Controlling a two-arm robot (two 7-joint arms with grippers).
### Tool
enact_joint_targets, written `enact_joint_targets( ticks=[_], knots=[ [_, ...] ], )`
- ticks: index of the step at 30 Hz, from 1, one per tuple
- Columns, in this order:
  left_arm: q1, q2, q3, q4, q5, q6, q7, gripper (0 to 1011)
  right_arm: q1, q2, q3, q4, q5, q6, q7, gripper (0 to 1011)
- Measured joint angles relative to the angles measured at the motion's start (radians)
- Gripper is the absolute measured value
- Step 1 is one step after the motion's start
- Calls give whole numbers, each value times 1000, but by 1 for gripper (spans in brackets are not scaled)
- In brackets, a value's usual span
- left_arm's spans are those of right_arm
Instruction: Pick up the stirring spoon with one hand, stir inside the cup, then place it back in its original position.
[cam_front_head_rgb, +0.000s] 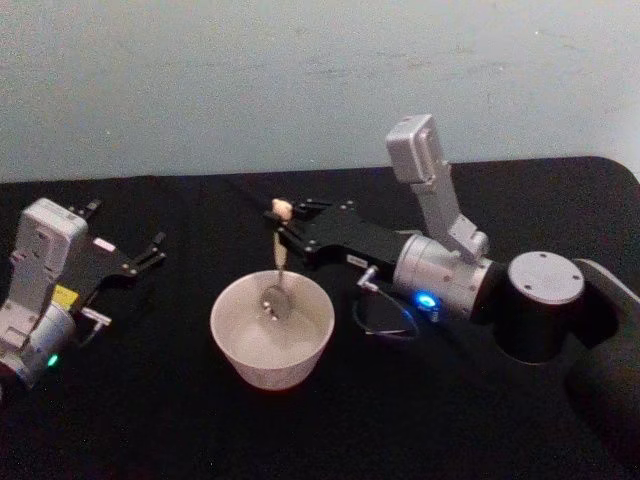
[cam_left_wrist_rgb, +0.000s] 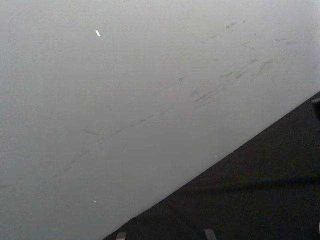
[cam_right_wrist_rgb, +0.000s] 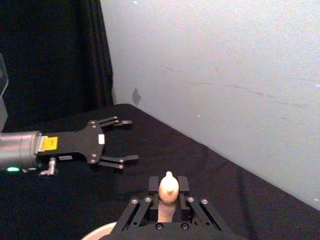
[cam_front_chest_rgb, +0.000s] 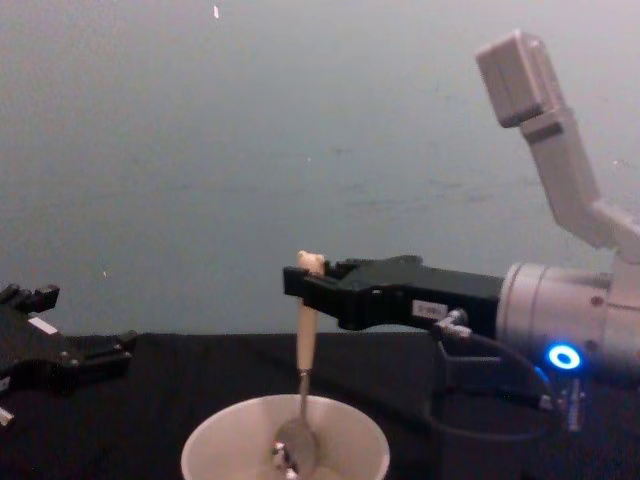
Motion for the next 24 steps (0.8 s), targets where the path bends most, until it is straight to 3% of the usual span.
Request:
enact_joint_targets(
  ticks=[8, 14, 24],
  knots=[
    [0, 0, 0, 0, 0, 0, 0, 1001, -31, 46, 26, -43, 1, -8, 22, 223],
    [0, 0, 0, 0, 0, 0, 0, 1002, -78, 104, 41, -115, 24, -13, 61, 223],
    [0, 0, 0, 0, 0, 0, 0, 1001, -128, 155, 27, -187, 50, -12, 100, 223]
  ],
)
